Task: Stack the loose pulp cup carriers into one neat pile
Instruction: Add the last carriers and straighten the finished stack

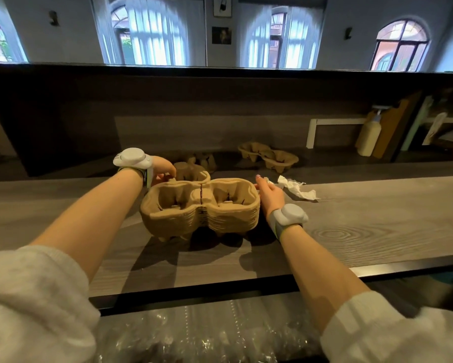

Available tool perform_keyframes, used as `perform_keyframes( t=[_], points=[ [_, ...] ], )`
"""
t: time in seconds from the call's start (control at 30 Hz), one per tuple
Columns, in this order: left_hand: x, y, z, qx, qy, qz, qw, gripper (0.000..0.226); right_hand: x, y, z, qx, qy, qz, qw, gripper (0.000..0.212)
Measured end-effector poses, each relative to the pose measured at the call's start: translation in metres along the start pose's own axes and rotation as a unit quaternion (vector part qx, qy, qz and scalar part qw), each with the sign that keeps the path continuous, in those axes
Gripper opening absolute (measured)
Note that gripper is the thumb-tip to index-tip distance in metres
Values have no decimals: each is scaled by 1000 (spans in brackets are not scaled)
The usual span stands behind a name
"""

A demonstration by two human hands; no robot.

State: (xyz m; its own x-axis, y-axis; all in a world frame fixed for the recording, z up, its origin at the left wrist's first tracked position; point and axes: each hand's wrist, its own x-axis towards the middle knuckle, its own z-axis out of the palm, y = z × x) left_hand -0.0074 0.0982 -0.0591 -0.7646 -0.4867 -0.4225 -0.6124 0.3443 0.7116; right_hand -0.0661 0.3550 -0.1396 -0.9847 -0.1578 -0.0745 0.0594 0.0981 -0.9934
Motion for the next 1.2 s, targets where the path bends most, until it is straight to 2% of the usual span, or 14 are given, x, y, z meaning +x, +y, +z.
perform_keyframes(
  t=[0.1, 0.17, 0.3, 0.47, 0.6, 0.67, 0.83, 0.9, 0.97, 1.07, 1.2],
  points=[
    [-8, -2, -4, -68, 18, 8, 998, 18, -3, -1, 0, -2, 4, -3, 1000, 33],
    [-15, -4, -10, -100, 59, 44, 992, 16, -10, -1, -1, -7, -1, -7, 1000, 33],
    [-32, -7, -24, -97, 99, 90, 986, 27, -27, 1, -6, -1, 4, -20, 1000, 37],
    [-61, -11, -35, -29, 51, 146, 988, 24, -48, -3, -12, -11, -4, 18, 1000, 34],
    [-84, -10, -39, 10, 11, 187, 982, 17, -54, -16, -13, -75, -37, 40, 996, 52],
    [-97, -11, -38, 34, -8, 198, 980, 18, -59, -29, -15, -112, -47, 29, 992, 56],
    [-116, -9, -30, 76, -49, 226, 970, 27, -61, -80, -8, -111, -45, -47, 992, 53],
    [-120, -8, -25, 93, -72, 236, 965, 27, -69, -97, -2, -146, -59, -75, 985, 51],
    [-120, -9, -20, 103, -74, 244, 961, 26, -74, -107, 1, -221, -67, -108, 967, 38],
    [-116, -13, -17, 83, -43, 245, 965, 23, -75, -108, 6, -326, -36, -114, 938, 29],
    [-107, -16, -17, 58, 18, 236, 970, 19, -80, -105, 7, -374, -25, -99, 922, 27]
  ],
)
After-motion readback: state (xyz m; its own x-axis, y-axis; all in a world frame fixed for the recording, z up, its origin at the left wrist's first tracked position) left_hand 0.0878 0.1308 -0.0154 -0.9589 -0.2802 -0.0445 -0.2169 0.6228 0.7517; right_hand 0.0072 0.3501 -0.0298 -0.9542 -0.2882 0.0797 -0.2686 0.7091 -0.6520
